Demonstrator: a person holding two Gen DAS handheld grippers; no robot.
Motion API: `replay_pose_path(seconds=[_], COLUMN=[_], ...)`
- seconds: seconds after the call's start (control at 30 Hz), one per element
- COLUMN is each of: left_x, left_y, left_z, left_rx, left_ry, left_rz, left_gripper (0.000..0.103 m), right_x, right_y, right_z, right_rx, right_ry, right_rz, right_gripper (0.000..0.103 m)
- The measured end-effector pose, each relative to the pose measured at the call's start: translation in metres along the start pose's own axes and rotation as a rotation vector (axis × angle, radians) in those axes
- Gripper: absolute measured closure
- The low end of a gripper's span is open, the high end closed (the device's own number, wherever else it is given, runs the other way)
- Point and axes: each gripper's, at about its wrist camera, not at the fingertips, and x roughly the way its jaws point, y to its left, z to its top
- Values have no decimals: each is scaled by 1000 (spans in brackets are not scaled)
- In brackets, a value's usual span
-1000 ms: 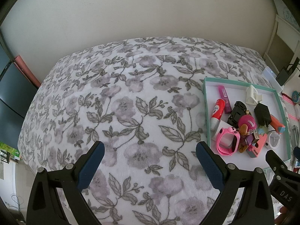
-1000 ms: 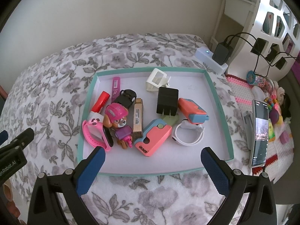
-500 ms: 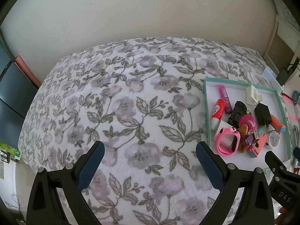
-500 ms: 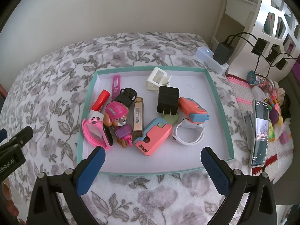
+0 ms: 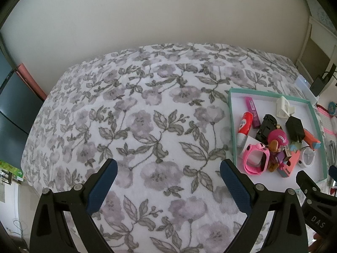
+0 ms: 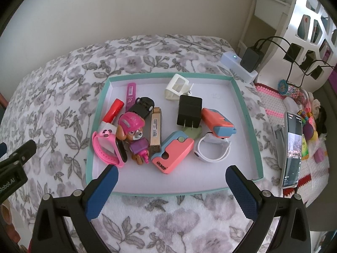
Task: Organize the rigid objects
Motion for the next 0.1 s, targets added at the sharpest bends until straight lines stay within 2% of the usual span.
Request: replay_pose_path(seconds=[0.1], left_x=[0], left_y=[-1], left_z=[0], left_rx=[3], left_ry=[-1], left_rz=[-14], left_gripper=[5], right_x=[0], right_y=[0], right_z=[0], right_rx=[1], right_ry=[0], right_rz=[-1], right_gripper=[0])
